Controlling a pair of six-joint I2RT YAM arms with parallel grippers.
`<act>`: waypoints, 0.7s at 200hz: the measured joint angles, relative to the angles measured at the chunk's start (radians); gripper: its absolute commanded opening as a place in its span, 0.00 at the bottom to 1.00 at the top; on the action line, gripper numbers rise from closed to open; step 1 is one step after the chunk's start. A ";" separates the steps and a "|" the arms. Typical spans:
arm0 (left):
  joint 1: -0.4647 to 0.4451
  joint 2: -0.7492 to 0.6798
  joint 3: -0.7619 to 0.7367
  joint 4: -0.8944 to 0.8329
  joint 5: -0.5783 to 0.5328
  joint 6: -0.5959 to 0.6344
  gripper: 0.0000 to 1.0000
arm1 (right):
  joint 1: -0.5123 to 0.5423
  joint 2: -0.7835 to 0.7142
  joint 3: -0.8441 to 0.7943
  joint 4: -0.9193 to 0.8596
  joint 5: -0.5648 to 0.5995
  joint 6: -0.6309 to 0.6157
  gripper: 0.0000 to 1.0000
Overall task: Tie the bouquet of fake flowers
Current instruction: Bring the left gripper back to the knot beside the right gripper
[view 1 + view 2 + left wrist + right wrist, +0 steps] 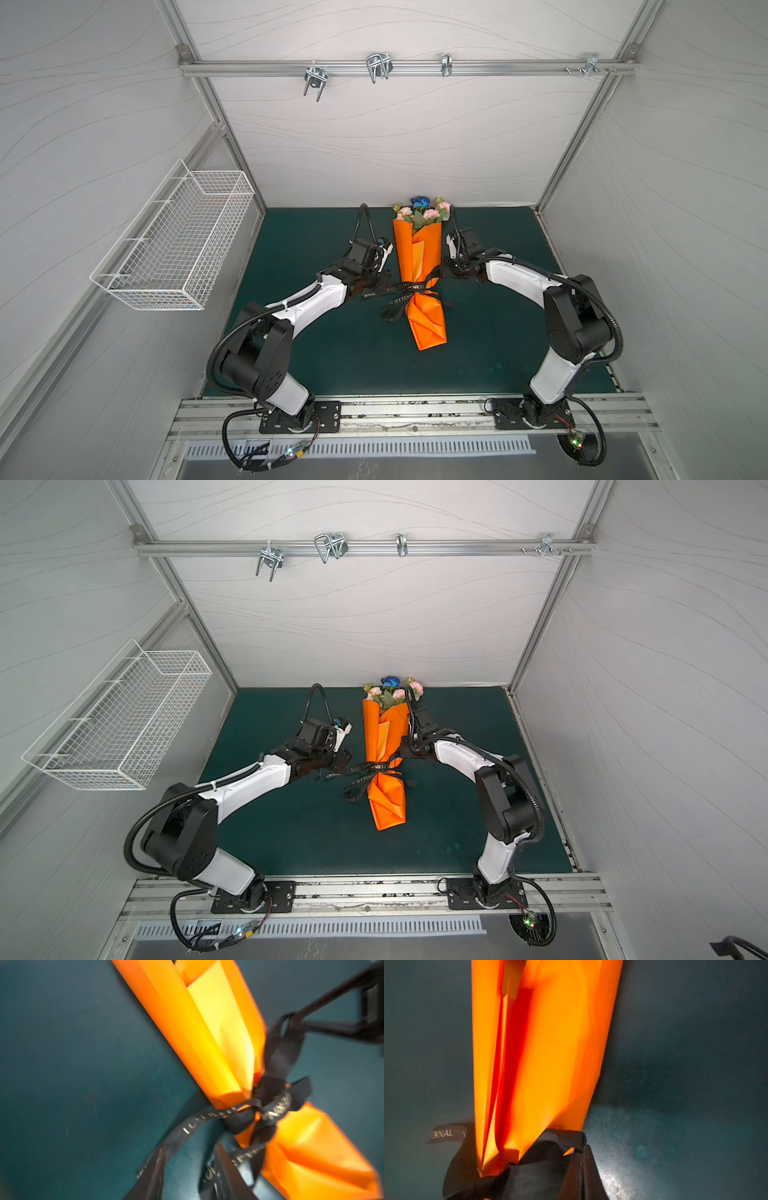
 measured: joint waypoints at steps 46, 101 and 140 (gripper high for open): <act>0.000 0.155 0.086 -0.143 0.032 0.217 0.40 | 0.000 -0.001 0.000 -0.001 -0.013 0.000 0.00; -0.013 0.279 0.163 -0.214 -0.014 0.351 0.48 | 0.000 -0.011 0.000 -0.001 -0.025 0.000 0.00; -0.044 0.327 0.223 -0.228 -0.035 0.397 0.48 | 0.000 -0.012 0.000 0.000 -0.037 0.001 0.00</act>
